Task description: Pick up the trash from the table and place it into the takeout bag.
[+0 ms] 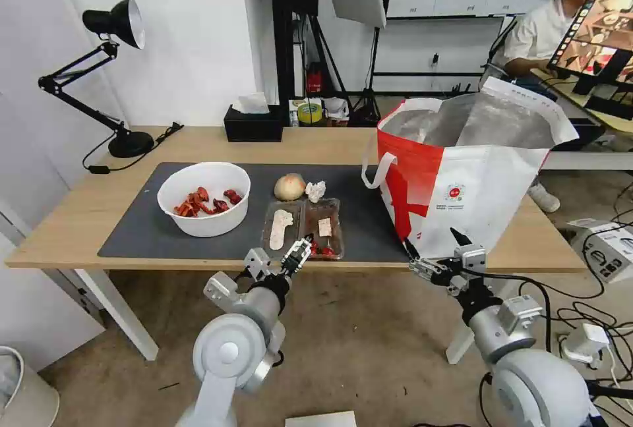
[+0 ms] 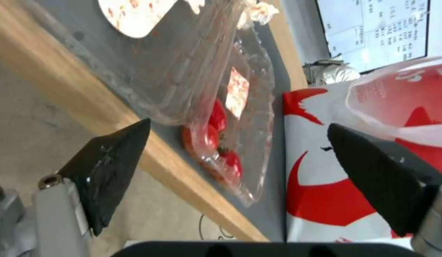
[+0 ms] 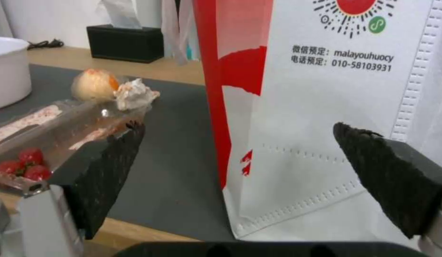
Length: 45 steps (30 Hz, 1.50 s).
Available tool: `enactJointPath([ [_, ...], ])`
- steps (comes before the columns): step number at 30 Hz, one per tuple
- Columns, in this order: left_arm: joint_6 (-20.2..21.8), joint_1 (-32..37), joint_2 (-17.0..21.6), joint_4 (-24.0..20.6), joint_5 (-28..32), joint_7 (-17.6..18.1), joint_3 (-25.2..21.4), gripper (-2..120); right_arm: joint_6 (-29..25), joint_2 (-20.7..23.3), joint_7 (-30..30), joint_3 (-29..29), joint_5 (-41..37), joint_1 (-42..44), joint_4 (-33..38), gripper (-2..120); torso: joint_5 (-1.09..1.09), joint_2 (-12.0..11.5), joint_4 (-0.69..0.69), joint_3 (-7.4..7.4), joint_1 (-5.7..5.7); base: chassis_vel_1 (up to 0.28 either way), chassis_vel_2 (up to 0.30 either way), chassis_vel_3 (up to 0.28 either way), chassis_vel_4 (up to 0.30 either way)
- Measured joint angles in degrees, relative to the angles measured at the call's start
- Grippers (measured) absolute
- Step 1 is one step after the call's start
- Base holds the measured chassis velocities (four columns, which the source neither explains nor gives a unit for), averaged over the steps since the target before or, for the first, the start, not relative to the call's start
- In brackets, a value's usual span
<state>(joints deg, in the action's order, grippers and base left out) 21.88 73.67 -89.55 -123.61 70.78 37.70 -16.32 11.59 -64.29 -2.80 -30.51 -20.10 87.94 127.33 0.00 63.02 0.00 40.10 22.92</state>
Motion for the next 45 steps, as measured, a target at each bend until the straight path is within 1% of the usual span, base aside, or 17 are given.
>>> enactJointPath([
  [25,-0.4,-0.5,-0.7,1.7,0.0,0.2,-0.5,100,-0.2,-0.8,0.1,1.0,0.6,-0.1,-1.0,100,0.0,0.0,0.0,0.01,0.0,0.0,0.0,0.0,0.0],
  [38,-1.2,-1.2,-1.1,2.3,0.0,0.3,-0.7,100,-0.4,-1.0,0.1,1.0,0.6,0.0,-1.2,100,0.0,0.0,0.0,0.01,0.0,0.0,0.0,0.0,0.0],
  [45,-2.9,-1.2,-1.3,2.0,0.0,0.0,-0.9,100,-0.5,-1.2,0.1,1.0,0.9,0.3,-1.2,100,0.0,0.0,0.0,0.01,0.0,0.0,0.0,0.0,0.0],
])
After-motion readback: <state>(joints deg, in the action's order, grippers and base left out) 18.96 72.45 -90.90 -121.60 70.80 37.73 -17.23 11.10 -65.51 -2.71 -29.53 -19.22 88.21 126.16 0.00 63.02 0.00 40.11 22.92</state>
